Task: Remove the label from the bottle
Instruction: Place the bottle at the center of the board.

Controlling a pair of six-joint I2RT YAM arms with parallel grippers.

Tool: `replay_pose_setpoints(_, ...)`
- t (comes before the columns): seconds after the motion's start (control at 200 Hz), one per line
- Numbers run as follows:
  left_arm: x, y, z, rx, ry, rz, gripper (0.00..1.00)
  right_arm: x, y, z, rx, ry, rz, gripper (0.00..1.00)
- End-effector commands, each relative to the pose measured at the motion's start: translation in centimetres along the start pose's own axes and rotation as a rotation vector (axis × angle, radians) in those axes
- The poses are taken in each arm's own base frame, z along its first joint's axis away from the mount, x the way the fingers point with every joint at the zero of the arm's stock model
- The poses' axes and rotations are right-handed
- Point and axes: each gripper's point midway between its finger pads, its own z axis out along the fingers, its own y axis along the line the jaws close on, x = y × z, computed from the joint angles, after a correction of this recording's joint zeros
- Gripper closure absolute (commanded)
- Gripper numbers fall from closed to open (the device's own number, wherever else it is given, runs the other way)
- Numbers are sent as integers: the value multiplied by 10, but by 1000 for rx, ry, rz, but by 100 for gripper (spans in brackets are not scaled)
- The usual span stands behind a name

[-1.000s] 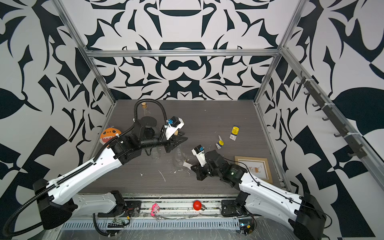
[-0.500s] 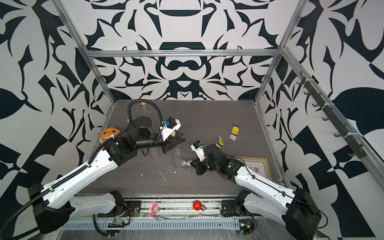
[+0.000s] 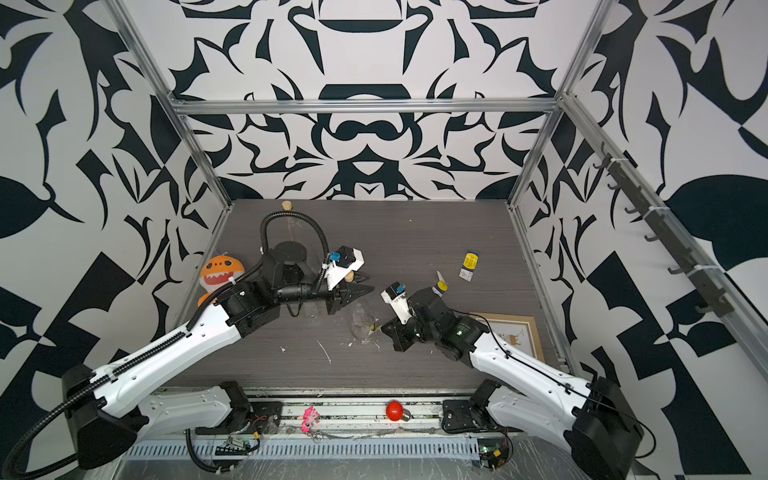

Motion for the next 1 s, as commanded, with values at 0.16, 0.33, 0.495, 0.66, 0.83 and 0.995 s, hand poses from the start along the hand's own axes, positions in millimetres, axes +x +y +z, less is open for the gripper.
replay_pose_setpoints(0.16, -17, 1, -2, 3, -52, 90, 100, 8, -7, -1, 20, 10, -3, 100)
replay_pose_setpoints(0.33, -18, -3, 2, 19, -46, 93, 96, 17, -9, 0, 20, 27, 19, 100)
replay_pose_setpoints(0.495, -20, -7, 5, 40, -44, 94, 64, 21, -8, -2, 9, 22, 27, 100)
replay_pose_setpoints(0.66, -22, -14, 10, 61, -43, 94, 46, 26, -7, -1, -13, 19, 27, 100)
replay_pose_setpoints(0.83, -23, -17, 11, 65, -42, 96, 35, 28, -5, -3, -24, 15, 24, 100)
replay_pose_setpoints(0.995, -30, -18, 5, 58, -62, 102, 24, 29, -2, -1, -47, 15, 22, 100)
